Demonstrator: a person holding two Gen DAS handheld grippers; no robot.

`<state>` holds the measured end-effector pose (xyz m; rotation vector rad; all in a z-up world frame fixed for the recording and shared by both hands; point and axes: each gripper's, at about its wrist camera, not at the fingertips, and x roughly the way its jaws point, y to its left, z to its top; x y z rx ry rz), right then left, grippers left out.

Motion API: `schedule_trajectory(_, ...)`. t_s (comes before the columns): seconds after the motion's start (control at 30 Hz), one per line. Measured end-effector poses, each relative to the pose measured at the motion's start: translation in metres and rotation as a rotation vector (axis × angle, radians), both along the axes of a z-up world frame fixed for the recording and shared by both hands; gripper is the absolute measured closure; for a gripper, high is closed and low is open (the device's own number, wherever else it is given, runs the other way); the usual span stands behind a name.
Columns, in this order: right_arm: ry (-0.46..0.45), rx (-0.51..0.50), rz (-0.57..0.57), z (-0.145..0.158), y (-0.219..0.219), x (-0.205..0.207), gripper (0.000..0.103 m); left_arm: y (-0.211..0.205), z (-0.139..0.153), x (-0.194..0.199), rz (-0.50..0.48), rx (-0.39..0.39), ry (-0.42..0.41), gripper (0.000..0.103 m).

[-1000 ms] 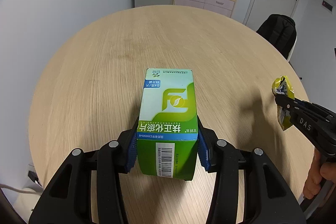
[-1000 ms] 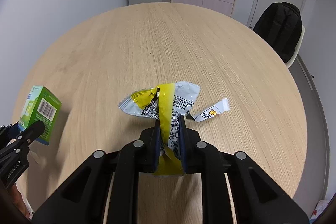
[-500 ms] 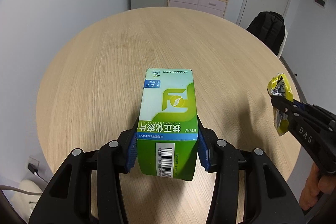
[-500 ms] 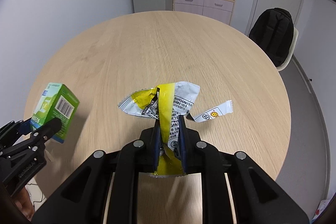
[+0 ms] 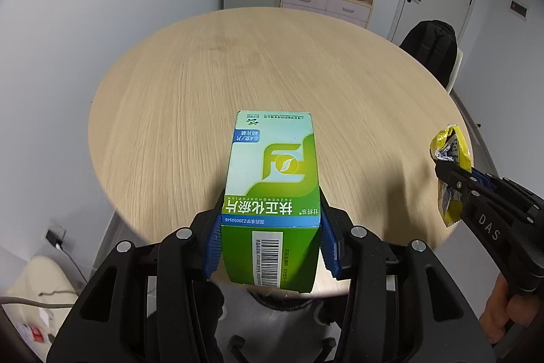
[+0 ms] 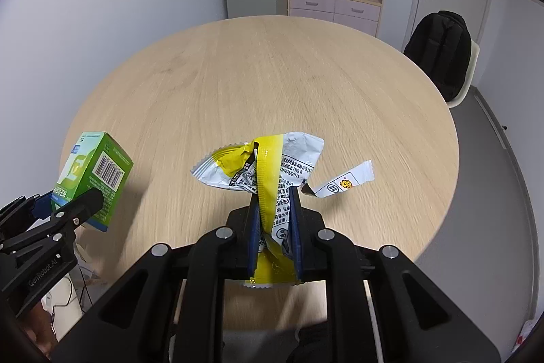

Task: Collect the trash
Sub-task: 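Lift the medicine box and snack wrapper off the table toward the bin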

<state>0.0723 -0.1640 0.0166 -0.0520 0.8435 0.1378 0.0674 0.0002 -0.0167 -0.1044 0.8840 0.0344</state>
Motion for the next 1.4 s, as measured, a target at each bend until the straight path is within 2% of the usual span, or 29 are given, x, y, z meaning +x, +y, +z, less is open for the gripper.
schedule_trajectory(0.4, -0.022, 0.027, 0.003, -0.007, -0.011, -0.087, 0.089, -0.019, -0.018, -0.075, -0.015, -0.020, -0.002, 0.057)
schedule_trajectory(0.77, -0.011, 0.051, -0.010, -0.042, -0.021, -0.140, 0.089, -0.035, -0.052, -0.122, -0.036, 0.006, 0.016, 0.057)
schedule_trajectory(0.93, 0.003, 0.034, -0.009, -0.062, -0.019, -0.151, 0.089, -0.040, -0.069, -0.131, -0.046, 0.011, 0.023, 0.057)
schedule_trajectory(1.4, 0.084, 0.043, -0.027, -0.127, -0.026, -0.134, 0.089, -0.035, -0.138, -0.110, -0.038, 0.012, 0.119, 0.057)
